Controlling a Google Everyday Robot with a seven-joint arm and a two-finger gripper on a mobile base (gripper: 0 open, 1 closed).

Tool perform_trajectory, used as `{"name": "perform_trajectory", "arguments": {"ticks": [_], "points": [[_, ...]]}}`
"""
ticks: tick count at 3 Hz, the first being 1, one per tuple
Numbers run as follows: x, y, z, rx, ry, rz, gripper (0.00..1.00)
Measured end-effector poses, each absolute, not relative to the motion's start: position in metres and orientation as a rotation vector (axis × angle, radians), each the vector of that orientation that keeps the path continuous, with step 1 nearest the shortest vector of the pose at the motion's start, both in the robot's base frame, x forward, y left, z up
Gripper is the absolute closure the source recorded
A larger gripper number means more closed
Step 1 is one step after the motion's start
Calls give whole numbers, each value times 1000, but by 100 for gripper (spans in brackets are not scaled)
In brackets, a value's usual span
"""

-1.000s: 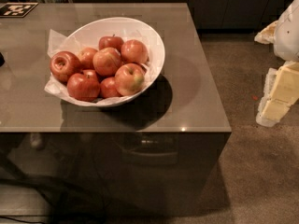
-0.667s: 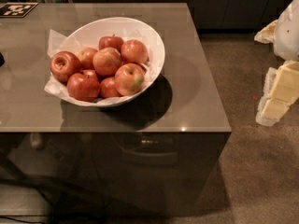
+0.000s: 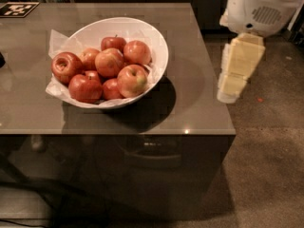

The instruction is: Pick apple from white bowl

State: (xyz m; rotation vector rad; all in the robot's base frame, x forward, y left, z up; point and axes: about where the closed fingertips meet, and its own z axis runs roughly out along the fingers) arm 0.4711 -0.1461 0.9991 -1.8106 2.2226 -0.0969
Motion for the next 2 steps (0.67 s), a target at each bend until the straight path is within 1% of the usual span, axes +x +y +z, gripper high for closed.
{"name": "perform_trajectory", "arguments": {"ticks": [1, 2], "points": [[475, -140, 1002, -1805, 2196, -104, 0], [481, -132, 992, -1765, 2178, 2, 0]]}}
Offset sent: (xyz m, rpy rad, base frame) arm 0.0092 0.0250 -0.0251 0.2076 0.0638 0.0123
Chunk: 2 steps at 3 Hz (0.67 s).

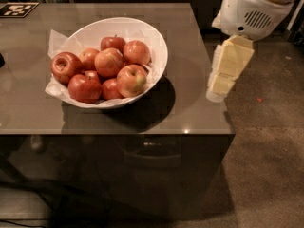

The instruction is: Pick apple from white bowl

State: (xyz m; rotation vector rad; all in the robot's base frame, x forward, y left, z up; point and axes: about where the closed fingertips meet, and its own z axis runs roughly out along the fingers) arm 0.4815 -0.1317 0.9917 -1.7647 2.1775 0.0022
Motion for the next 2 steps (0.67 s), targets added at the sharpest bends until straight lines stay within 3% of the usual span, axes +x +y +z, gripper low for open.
{"name": "perform_trajectory", "arguments": {"ticks": [2], "points": [[498, -56, 940, -1781, 2166, 383, 0]]}}
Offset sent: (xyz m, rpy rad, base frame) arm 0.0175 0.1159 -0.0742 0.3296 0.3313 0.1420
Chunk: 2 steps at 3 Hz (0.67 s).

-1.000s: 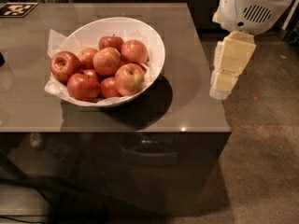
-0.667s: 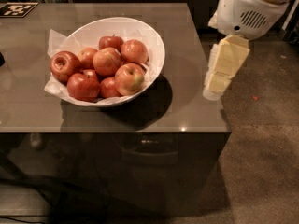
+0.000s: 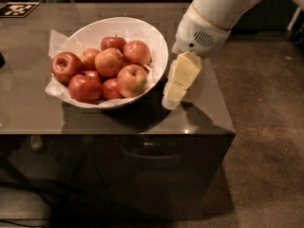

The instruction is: Pick apple from white bowl

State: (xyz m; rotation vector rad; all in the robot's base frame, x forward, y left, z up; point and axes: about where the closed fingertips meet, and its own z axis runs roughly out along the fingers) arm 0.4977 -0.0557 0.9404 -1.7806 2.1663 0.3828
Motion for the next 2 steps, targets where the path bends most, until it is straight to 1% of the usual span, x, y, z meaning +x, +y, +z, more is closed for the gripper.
{"name": "perform_trajectory", "arguments": {"ticks": [1, 2], "points": [[497, -53, 941, -1774, 2160, 390, 0], [490, -39, 956, -1728, 2151, 332, 0]]}}
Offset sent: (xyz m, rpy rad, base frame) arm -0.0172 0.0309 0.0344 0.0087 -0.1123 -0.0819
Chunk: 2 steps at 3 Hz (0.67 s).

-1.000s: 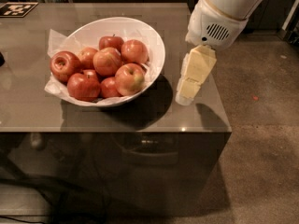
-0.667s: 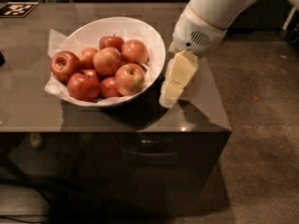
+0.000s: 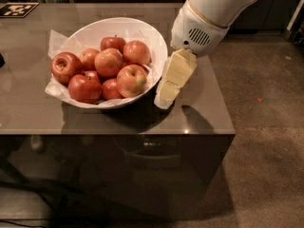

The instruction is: Pick apple from white bowl

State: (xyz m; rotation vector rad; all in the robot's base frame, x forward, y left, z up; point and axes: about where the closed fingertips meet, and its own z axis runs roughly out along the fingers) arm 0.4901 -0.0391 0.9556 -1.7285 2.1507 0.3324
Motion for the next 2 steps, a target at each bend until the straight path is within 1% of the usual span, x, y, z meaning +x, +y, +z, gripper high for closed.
{"name": "perform_trajectory", "arguments": {"ticks": [1, 2], "points": [[482, -6, 967, -1741, 2171, 268, 0], [482, -5, 965, -1745, 2172, 272, 0]]}}
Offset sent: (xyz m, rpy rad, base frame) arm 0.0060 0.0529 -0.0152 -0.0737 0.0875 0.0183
